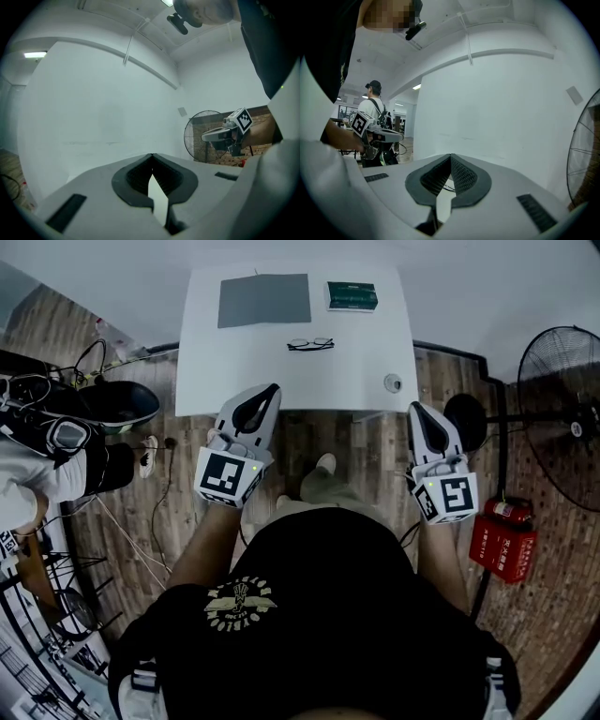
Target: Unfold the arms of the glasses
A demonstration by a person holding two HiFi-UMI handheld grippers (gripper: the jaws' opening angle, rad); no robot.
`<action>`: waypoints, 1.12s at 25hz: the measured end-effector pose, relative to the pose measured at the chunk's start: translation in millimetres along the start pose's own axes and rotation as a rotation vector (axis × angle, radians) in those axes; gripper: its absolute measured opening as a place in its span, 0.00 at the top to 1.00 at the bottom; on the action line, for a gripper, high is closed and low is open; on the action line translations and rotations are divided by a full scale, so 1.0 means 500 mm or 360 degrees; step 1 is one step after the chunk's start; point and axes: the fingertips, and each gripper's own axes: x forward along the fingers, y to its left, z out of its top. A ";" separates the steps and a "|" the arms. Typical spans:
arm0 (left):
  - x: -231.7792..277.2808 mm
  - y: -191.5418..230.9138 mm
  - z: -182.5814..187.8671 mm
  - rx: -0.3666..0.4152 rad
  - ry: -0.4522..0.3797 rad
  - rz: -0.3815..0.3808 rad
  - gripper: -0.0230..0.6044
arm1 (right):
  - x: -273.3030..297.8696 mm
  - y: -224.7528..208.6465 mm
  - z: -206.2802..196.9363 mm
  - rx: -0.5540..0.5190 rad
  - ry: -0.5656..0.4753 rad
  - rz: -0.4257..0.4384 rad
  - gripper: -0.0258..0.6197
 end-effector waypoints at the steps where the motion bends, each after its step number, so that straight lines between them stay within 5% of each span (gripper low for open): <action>1: 0.012 0.002 0.004 0.0006 -0.0001 0.0001 0.95 | 0.005 -0.009 0.002 0.0000 -0.0005 0.0002 0.96; 17: 0.143 0.040 0.098 0.0133 -0.0009 0.0176 0.95 | 0.120 -0.166 0.048 0.0032 -0.0145 0.0125 0.96; 28: 0.182 0.028 0.087 0.0141 0.0052 0.0351 0.95 | 0.171 -0.244 0.039 0.0033 -0.0180 0.0269 0.96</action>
